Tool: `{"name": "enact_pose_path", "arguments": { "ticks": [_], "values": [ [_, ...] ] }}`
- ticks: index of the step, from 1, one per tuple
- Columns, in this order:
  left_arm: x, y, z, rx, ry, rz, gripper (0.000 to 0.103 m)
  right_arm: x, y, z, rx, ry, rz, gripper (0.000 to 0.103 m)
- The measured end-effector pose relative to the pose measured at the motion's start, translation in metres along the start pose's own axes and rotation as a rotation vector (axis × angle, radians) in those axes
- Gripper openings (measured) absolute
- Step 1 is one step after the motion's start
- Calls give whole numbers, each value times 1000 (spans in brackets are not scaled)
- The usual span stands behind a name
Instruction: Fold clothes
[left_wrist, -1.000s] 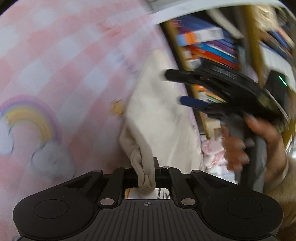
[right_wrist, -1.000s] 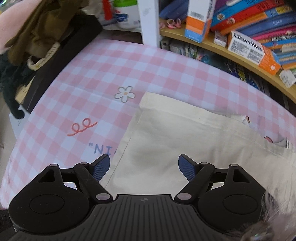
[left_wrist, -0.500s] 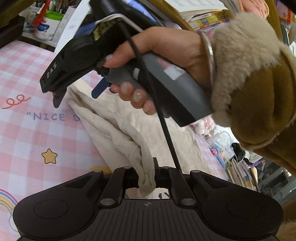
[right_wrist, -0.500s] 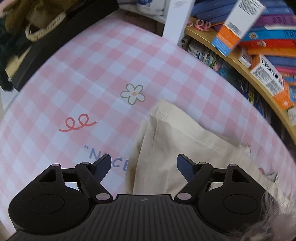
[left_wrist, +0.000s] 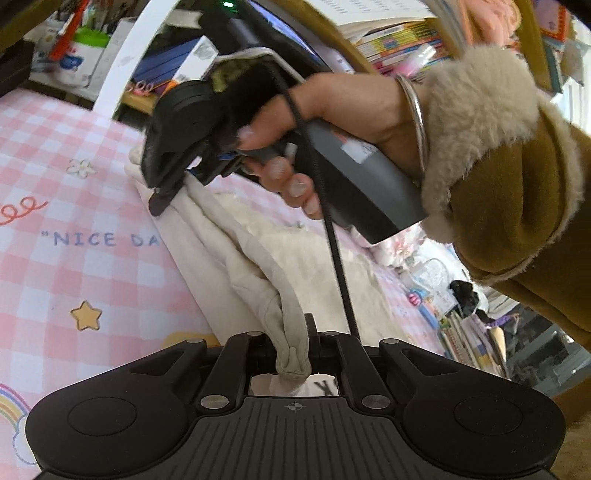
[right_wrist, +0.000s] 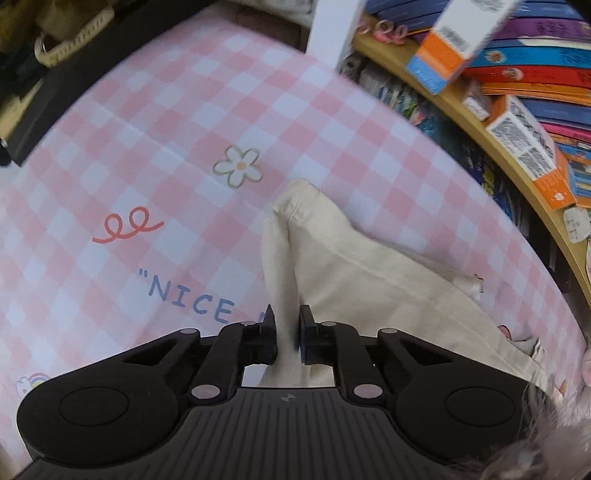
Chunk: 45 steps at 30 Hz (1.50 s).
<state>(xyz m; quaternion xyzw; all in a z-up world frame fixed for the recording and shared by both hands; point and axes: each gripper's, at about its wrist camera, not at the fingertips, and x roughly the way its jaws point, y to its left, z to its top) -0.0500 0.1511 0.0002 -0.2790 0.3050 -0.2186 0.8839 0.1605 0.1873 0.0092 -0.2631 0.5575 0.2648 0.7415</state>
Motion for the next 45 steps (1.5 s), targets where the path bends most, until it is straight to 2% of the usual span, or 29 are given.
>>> {"name": "enact_pose_path", "arguments": {
  "ticks": [10, 21, 30, 36, 40, 45],
  "values": [
    [24, -36, 8, 93, 27, -58, 7, -56, -63, -37, 81, -116, 28, 7],
    [60, -105, 8, 175, 55, -65, 7, -82, -154, -93, 186, -205, 64, 7],
    [115, -176, 2, 211, 73, 6, 7, -103, -225, -151, 178, -331, 124, 7],
    [154, -215, -13, 230, 104, 67, 7, -100, -274, -199, 183, -422, 188, 7],
    [183, -230, -33, 223, 148, 109, 7, -90, -311, -229, 226, -444, 238, 7],
    [219, -233, -65, 220, 221, 183, 8, -58, -349, -265, 324, -429, 296, 7]
  ]
}}
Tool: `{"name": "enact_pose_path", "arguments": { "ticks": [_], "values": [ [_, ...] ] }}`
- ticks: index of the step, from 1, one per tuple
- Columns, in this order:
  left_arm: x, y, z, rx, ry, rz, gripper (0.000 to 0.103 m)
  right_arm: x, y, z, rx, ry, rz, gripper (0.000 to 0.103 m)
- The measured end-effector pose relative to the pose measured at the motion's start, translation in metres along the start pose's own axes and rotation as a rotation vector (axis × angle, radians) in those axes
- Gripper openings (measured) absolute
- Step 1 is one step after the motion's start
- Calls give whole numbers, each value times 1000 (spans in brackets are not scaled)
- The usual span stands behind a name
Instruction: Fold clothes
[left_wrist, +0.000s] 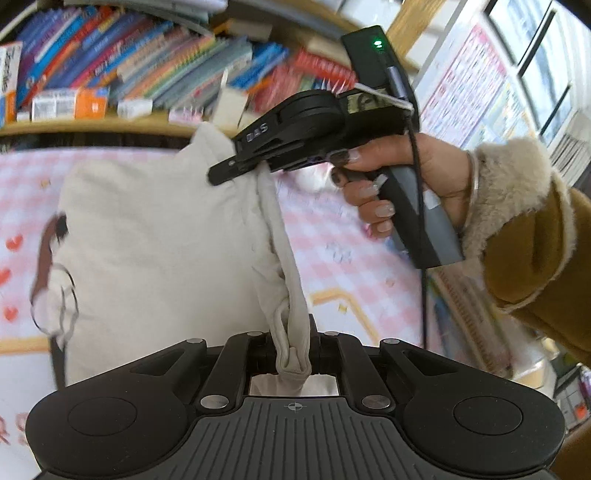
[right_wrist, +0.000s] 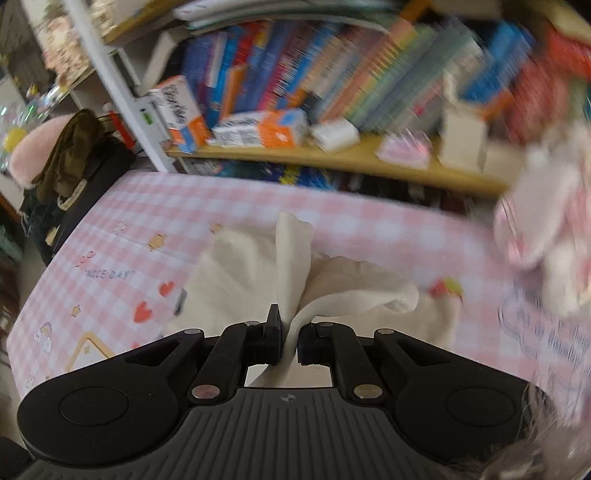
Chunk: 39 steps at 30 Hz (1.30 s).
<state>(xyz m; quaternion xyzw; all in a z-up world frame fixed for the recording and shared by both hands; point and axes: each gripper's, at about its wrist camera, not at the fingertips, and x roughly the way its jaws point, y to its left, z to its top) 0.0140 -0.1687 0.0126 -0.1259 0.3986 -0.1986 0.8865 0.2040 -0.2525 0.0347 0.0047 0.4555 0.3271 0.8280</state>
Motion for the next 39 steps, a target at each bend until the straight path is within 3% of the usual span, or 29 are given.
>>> {"name": "enact_pose_path", "arguments": {
  "ticks": [5, 9, 16, 18, 20, 21, 22, 25, 27, 30, 32, 34, 35, 36, 39],
  "values": [
    [26, -8, -15, 0, 73, 71, 9, 22, -53, -35, 222, 29, 39, 7],
    [32, -14, -21, 5, 77, 116, 11, 26, -72, -52, 354, 7, 100, 12],
    [38, -21, -23, 19, 84, 163, 13, 21, -90, -56, 435, -43, 162, 34],
    [39, -22, -21, 33, 84, 170, 14, 20, -91, -52, 434, -52, 149, 36],
    [41, -25, -21, 64, 85, 177, 10, 21, -90, -47, 409, -47, 128, 34],
    [40, -28, -20, 85, 75, 188, 8, 22, -88, -43, 383, -39, 111, 24],
    [38, -30, -19, 108, 63, 200, 8, 24, -85, -39, 353, -27, 93, 7],
    [22, -45, -11, 172, -35, 222, 7, 12, -71, -27, 214, -58, 80, 7],
    [15, -52, -5, 198, -74, 213, 8, -5, -61, -19, 138, -133, 104, 7],
    [27, -53, 1, 188, -40, 188, 11, -24, -52, -8, 50, -213, 118, 6],
    [47, -51, 0, 173, 46, 157, 20, -17, -59, -8, 67, -166, 68, 8],
    [54, -48, -7, 162, 121, 94, 20, 0, -72, -14, 122, -59, -10, 26],
    [57, -47, -11, 157, 158, 62, 21, 9, -79, -17, 149, -5, -49, 29],
    [60, -46, -15, 152, 195, 30, 21, 9, -85, -23, 186, 3, -52, 30],
    [42, -31, -19, 114, 181, 20, 23, -5, -100, -42, 293, -21, -25, 38]
  ]
}}
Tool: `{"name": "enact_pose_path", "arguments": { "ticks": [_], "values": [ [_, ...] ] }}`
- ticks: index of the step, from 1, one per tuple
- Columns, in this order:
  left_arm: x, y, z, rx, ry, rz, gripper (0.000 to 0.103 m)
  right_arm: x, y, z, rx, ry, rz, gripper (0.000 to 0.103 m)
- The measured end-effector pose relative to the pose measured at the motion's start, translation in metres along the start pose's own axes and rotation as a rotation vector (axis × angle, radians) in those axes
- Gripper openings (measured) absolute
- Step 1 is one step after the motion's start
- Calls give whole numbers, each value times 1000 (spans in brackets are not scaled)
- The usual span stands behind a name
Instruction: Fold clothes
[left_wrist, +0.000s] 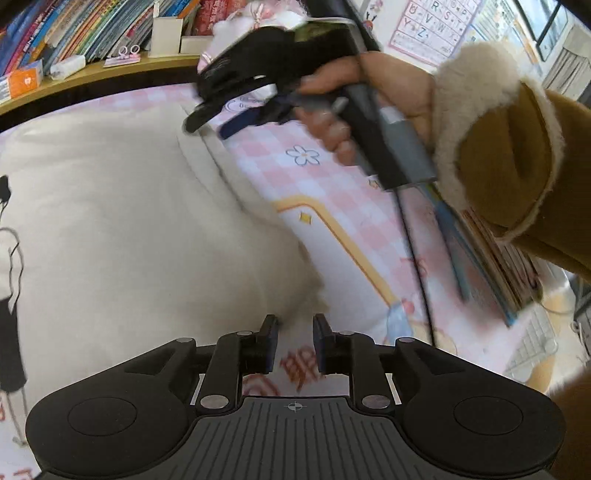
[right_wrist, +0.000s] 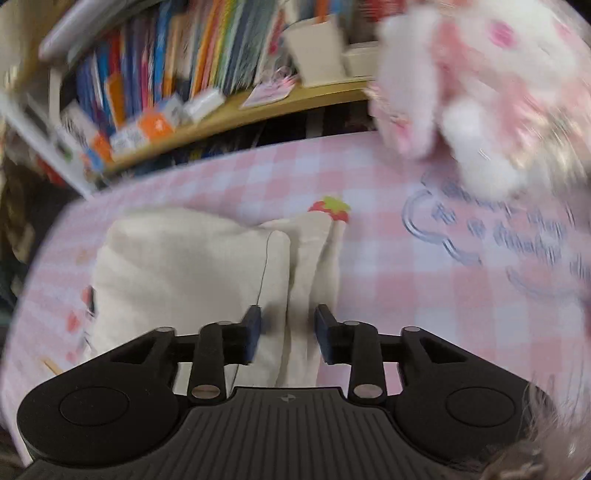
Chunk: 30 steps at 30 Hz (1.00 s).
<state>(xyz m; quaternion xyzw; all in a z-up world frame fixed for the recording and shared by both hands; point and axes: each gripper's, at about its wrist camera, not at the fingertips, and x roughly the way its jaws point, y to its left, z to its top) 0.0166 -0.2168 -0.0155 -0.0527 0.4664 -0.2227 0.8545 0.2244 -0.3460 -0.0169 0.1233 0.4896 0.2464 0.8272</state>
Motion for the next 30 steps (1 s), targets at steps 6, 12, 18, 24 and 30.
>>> {"name": "enact_pose_path", "arguments": {
  "ticks": [6, 12, 18, 24, 30],
  "values": [
    [-58, 48, -29, -146, -108, 218, 34, -57, -13, -48, 84, -53, 44, 43],
    [-85, 71, -60, -86, -78, 432, 46, -107, 8, -117, 82, 37, 115, 44],
    [-79, 65, -68, 45, -69, 451, 65, -103, 38, -148, 40, 77, 46, 19],
    [-74, 64, -76, 179, -56, 480, 65, -133, 53, -148, 56, -42, 118, 7],
    [-80, 81, -78, 146, -56, 381, 65, -85, 14, -171, 173, 69, -67, 9]
  ]
}}
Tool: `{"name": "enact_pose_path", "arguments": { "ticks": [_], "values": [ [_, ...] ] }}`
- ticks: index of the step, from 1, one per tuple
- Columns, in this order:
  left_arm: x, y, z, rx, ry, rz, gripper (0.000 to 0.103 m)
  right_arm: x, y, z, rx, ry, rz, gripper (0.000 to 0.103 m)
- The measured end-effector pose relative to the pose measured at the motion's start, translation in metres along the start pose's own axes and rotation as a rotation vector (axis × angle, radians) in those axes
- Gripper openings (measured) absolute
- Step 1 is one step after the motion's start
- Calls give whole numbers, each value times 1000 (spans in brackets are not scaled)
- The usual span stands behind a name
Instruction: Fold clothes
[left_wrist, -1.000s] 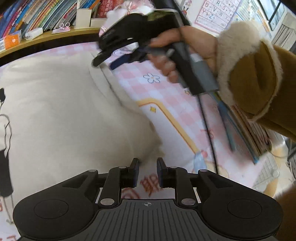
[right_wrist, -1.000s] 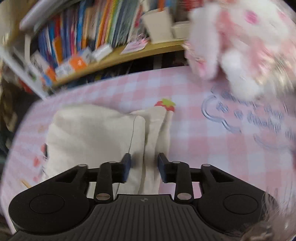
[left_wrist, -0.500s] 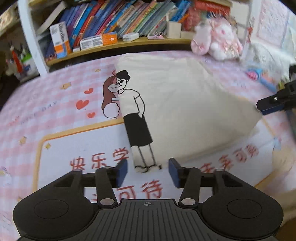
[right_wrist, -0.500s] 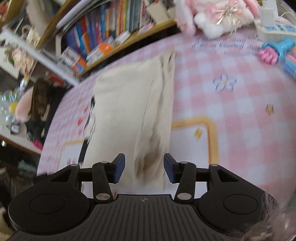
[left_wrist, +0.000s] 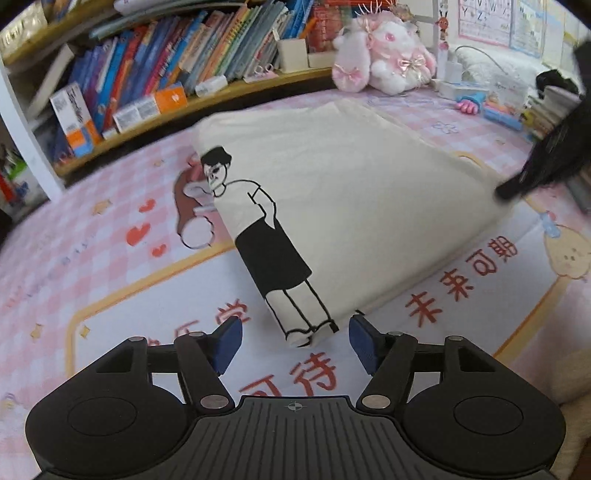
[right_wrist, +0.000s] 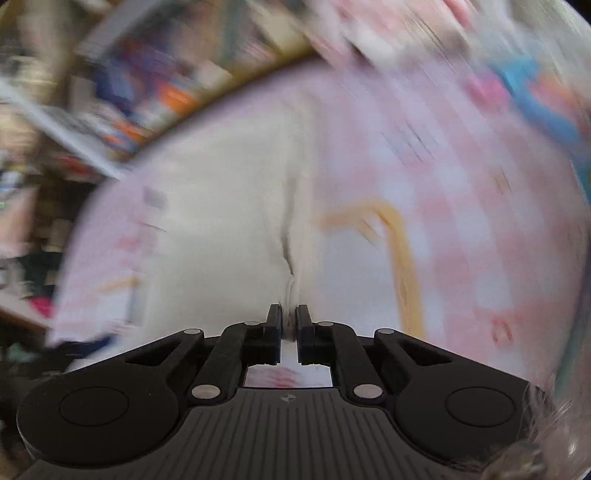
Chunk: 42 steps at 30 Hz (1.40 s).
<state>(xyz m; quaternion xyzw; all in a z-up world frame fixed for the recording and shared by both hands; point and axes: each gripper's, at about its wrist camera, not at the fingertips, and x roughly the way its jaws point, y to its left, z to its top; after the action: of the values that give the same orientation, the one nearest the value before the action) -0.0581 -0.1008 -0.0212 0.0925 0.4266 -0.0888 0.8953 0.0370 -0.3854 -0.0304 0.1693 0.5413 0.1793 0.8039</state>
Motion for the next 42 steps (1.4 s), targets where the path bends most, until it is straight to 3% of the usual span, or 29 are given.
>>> {"name": "enact_pose_path", "arguments": {
  "ticks": [3, 6, 8, 12, 15, 19, 22, 24, 29, 32, 35, 37, 39, 42],
  "values": [
    [-7, 22, 1, -99, -21, -79, 65, 3, -6, -7, 38, -39, 2, 17],
    [-4, 51, 2, -285, -27, -166, 65, -4, -8, -12, 60, -80, -19, 29],
    [6, 67, 4, -405, -9, -212, 65, -9, -6, -11, 60, -111, -28, 29],
    [28, 79, 9, -541, 30, -259, 59, -2, 2, -12, 34, -134, -51, 28],
    [40, 84, 10, -590, 54, -277, 33, 13, 7, -15, 29, -115, -98, 21],
    [47, 94, 4, -687, 82, -318, 7, 16, 12, -21, -1, -122, -124, 15],
    [27, 86, 9, -565, 39, -309, 3, 15, 13, -22, 3, -111, -127, 14],
    [10, 83, 8, -480, 7, -313, 3, 13, 15, -25, 3, -87, -118, 13],
    [12, 91, -16, -444, 98, -350, 7, 8, 19, -40, -3, -39, -85, 13],
    [13, 110, -6, -450, 67, -330, 15, 8, 23, -42, -10, -37, -98, 13],
    [13, 128, 4, -458, 33, -308, 34, 9, 27, -42, -32, -39, -118, 13],
    [19, 148, 18, -530, -9, -291, 53, 10, 31, -43, -57, -46, -136, 13],
    [30, 164, 33, -596, -39, -291, 62, 11, 35, -45, -83, -52, -155, 13],
    [60, 182, 54, -639, -44, -314, 66, 13, 39, -47, -111, -60, -181, 14]
  ]
}}
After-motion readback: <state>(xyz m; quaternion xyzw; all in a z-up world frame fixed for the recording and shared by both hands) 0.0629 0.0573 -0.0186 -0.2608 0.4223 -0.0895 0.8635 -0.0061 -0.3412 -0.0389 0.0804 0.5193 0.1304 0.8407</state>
